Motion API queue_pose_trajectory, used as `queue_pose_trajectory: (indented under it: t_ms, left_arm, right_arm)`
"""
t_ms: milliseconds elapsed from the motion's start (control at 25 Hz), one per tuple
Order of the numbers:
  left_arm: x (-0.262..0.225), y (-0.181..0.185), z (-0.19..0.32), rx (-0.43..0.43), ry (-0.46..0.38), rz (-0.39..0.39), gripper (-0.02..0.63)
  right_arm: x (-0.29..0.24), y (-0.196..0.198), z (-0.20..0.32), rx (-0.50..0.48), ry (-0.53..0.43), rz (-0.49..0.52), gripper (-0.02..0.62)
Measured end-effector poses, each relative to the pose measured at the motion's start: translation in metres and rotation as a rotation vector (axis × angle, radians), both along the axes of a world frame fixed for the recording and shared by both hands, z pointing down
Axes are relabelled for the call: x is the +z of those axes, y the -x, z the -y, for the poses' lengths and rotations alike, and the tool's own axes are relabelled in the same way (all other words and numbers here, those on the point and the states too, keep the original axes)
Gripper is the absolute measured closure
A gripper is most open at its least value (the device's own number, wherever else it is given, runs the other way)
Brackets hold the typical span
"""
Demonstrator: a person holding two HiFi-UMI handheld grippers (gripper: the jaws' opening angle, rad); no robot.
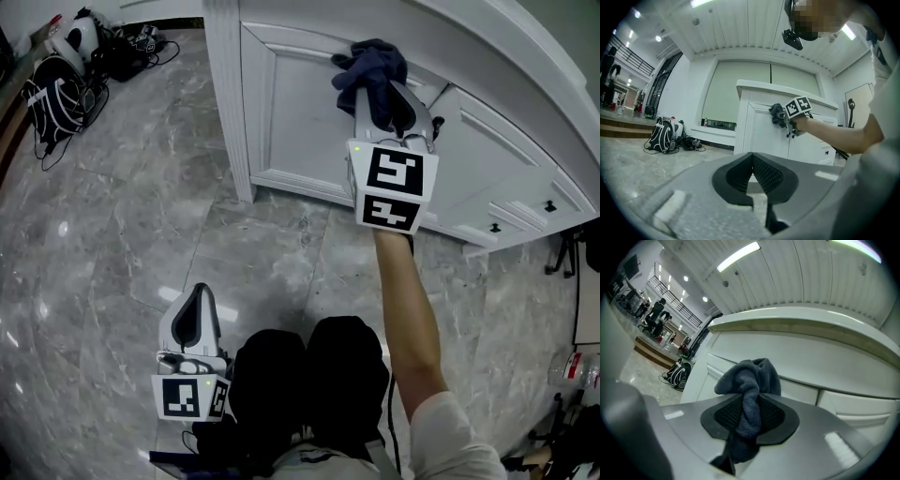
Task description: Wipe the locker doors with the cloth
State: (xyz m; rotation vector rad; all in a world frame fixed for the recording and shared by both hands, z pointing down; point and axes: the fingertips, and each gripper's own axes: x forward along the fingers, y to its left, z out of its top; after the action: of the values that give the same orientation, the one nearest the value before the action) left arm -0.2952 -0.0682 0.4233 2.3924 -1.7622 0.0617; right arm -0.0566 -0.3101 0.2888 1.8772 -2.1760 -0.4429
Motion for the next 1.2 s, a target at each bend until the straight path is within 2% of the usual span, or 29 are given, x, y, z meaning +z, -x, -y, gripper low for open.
queue_pose_trajectory:
  t_ms: [240, 400, 520, 720, 1000, 1200]
  left_arm:
    - [-0.004, -0.013, 0.0, 0.011, 0.002, -0.009, 0.604]
    - [-0.011, -0.018, 0.001, 0.016, -0.008, -0.008, 0.604]
    - [-0.013, -0.021, 0.004, 0.021, -0.016, -0.007, 0.604]
    - [-0.014, -0.02, 0.003, 0.022, -0.015, -0.011, 0.604]
    - [-0.012, -0.007, -0.002, 0.01, -0.002, -0.016, 0.604]
    - [-0.011, 0.006, -0.004, -0.004, 0.002, -0.021, 0.604]
  right_arm:
    - [0.003, -0.037, -0.004, 0.072, 0.029, 0.082, 0.502]
    - [0.001, -0.034, -0.018, 0.025, 0.004, 0.095, 0.502]
    - [-0.005, -0.003, -0.039, -0.072, -0.054, 0.046, 0.503]
    - [0.008, 0.082, -0.06, -0.268, -0.085, -0.032, 0.503]
    - [0.077, 0.156, -0.025, -0.378, 0.085, -0.036, 0.503]
    - [0.108, 0.157, 0.009, -0.336, 0.158, -0.065, 0.503]
